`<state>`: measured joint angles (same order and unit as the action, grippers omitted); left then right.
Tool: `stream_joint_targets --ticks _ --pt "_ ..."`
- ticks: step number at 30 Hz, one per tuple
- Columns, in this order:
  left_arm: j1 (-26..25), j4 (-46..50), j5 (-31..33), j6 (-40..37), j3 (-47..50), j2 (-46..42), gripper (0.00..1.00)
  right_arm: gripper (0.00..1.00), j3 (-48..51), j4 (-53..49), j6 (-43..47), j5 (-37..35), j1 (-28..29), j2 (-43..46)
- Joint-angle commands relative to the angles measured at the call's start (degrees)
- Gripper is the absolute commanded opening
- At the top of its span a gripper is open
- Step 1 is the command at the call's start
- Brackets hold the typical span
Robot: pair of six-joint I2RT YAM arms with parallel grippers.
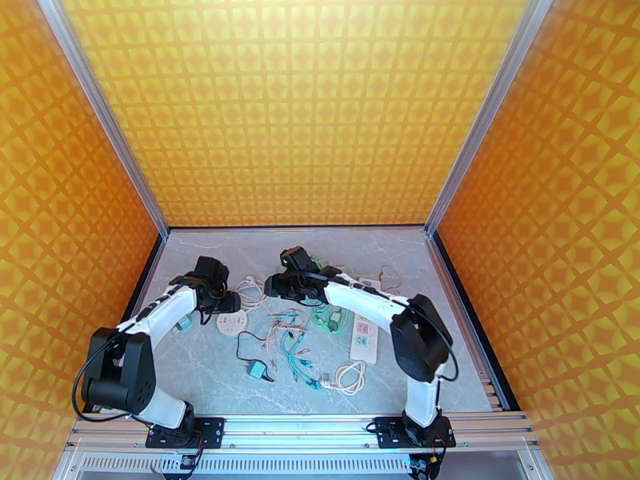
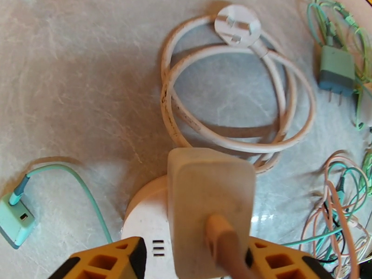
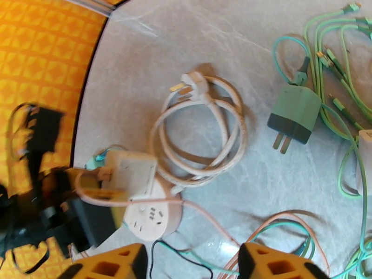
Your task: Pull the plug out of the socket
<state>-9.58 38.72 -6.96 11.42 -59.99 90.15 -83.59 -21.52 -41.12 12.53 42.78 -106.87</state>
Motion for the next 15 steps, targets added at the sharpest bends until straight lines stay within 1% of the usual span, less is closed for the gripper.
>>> stream_joint_targets --ticks 1,5,9,11,15 --pt "-1.0 -1.9 1.6 -1.1 -2.2 1.5 0.51 0.47 2.6 3.6 0.3 1.3 1.7 2.6" --pt "-1.3 -2.8 1.7 -0.6 -2.1 3.3 0.49 0.44 5.2 5.5 -0.9 1.8 2.9 3.1" --pt "-1.2 -3.7 1.9 -0.5 -2.0 4.5 0.43 0.41 5.8 7.4 -1.2 2.3 3.7 2.9" --pt "-1.2 -4.1 2.1 0.7 -2.0 4.8 0.38 0.39 5.6 8.3 -1.3 2.9 4.1 2.5" --pt "-1.2 -4.3 4.2 6.4 -2.8 4.5 0.25 0.35 5.9 11.0 -2.7 4.2 4.6 1.7"
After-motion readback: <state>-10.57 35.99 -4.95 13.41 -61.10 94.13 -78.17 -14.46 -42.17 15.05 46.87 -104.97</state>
